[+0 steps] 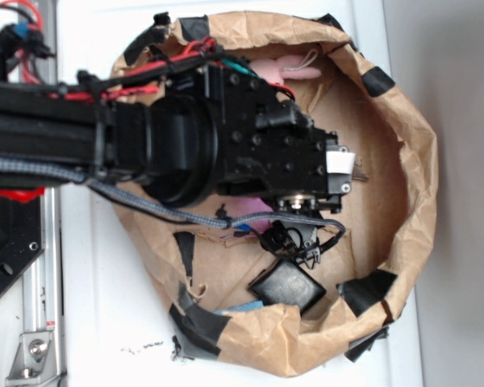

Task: Grab the yellow duck.

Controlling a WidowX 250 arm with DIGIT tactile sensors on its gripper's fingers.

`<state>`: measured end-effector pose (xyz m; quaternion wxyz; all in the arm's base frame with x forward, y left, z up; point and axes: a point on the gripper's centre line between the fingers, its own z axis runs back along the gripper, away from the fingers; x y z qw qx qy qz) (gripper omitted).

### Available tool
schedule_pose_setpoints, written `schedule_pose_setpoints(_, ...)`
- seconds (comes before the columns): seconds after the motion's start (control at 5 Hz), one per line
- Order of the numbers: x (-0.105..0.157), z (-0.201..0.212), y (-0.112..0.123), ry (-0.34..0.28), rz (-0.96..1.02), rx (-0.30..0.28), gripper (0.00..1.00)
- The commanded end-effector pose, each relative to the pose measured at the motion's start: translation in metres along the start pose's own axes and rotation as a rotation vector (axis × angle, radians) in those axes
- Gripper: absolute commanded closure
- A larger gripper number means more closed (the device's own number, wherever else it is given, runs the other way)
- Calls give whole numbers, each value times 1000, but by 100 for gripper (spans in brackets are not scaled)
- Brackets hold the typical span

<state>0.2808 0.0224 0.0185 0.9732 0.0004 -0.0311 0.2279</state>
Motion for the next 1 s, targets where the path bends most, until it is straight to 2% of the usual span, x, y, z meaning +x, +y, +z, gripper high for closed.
schedule_pose_setpoints(0.0, 17, 20, 9, -38, -57, -38, 100)
schedule_pose_setpoints(0.2, 23, 69, 13, -79, -112, -79, 100)
schedule_pose_setpoints(0.4, 7, 121, 20, -133, -317, -52, 100)
schedule_pose_setpoints(0.6, -2, 145, 20, -110, -365, -58, 100)
schedule_pose_setpoints(0.8, 0, 142, 15, -58, -374, -35, 100)
